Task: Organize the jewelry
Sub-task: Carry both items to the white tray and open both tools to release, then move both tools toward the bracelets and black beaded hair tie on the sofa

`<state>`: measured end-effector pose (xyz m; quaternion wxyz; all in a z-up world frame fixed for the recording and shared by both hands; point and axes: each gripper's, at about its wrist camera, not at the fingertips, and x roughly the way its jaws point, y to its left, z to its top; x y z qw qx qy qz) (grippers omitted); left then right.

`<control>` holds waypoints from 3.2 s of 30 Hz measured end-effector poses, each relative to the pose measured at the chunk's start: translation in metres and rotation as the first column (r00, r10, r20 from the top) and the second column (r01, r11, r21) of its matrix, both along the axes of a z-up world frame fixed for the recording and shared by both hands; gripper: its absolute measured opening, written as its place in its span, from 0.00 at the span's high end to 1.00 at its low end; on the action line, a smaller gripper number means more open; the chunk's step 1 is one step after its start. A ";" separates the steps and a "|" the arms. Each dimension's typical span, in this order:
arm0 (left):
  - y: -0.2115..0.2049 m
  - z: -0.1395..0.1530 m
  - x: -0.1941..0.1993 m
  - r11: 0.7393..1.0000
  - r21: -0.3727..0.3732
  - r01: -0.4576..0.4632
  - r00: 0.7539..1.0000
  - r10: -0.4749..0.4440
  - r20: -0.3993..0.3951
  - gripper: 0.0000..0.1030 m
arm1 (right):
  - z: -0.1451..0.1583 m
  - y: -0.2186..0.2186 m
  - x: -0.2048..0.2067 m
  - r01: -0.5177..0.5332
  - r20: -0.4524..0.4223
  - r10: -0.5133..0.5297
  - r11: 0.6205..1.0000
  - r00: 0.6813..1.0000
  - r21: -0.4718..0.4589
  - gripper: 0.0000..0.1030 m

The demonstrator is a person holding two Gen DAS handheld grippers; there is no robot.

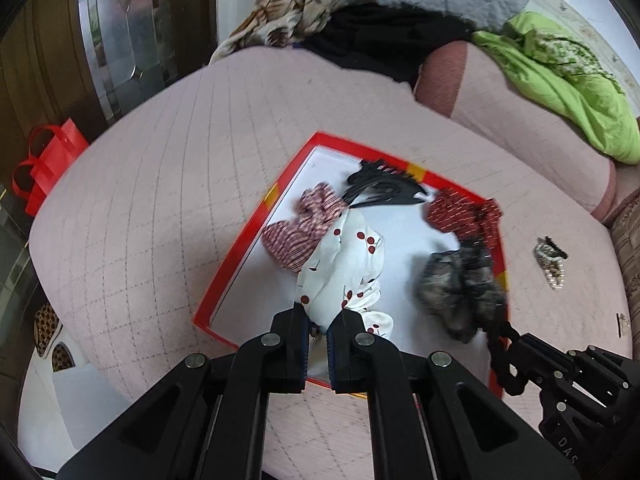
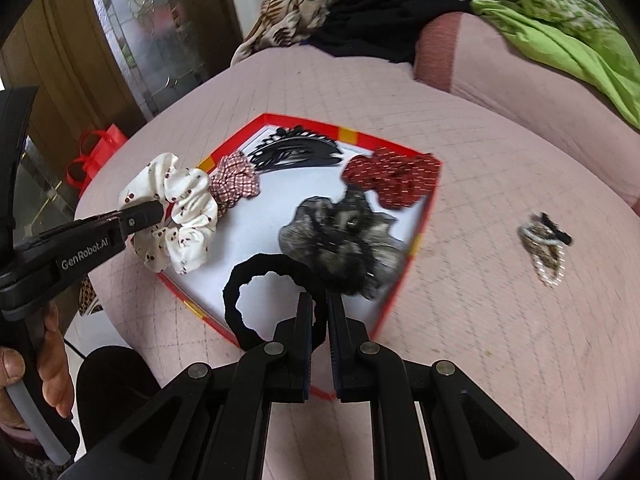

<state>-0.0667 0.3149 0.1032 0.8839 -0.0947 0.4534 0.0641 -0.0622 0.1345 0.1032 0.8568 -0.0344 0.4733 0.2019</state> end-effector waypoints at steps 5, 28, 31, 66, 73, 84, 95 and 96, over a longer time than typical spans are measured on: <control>0.006 -0.017 0.007 1.000 -0.019 0.001 0.999 -0.002 -0.046 0.94 | -0.017 0.020 0.011 -0.026 -0.026 0.026 0.999 0.999 -0.022 0.91; 0.013 -0.022 0.009 0.999 -0.008 -0.051 0.997 0.050 -0.056 0.75 | -0.041 0.035 0.015 -0.044 -0.045 0.043 0.999 0.998 -0.026 0.65; 0.014 -0.012 0.004 0.997 -0.025 -0.071 0.997 0.070 -0.033 0.67 | -0.034 0.032 0.012 -0.040 -0.026 0.040 0.999 0.999 -0.018 0.63; -0.186 0.047 -0.008 0.942 -0.017 0.335 0.940 -0.333 0.081 0.55 | -0.008 -0.253 -0.019 0.405 -0.013 -0.407 0.904 0.913 0.138 0.53; -0.244 0.012 0.030 0.908 -0.053 0.416 0.909 -0.416 0.013 0.55 | -0.014 -0.287 0.000 0.426 -0.027 -0.428 0.889 0.903 0.166 0.53; -0.282 -0.044 0.087 0.905 -0.141 0.402 0.908 -0.414 -0.067 0.56 | -0.036 -0.290 0.110 0.400 -0.094 -0.389 0.891 0.916 0.216 0.53; -0.286 -0.062 0.108 0.905 -0.193 0.380 0.910 -0.403 -0.095 0.56 | -0.081 -0.265 0.177 0.371 -0.119 -0.383 0.922 0.916 -0.115 0.54; -0.288 -0.062 0.109 0.903 -0.189 0.387 0.908 -0.409 -0.094 0.56 | -0.080 -0.269 0.174 0.375 -0.113 -0.390 0.917 0.914 -0.137 0.54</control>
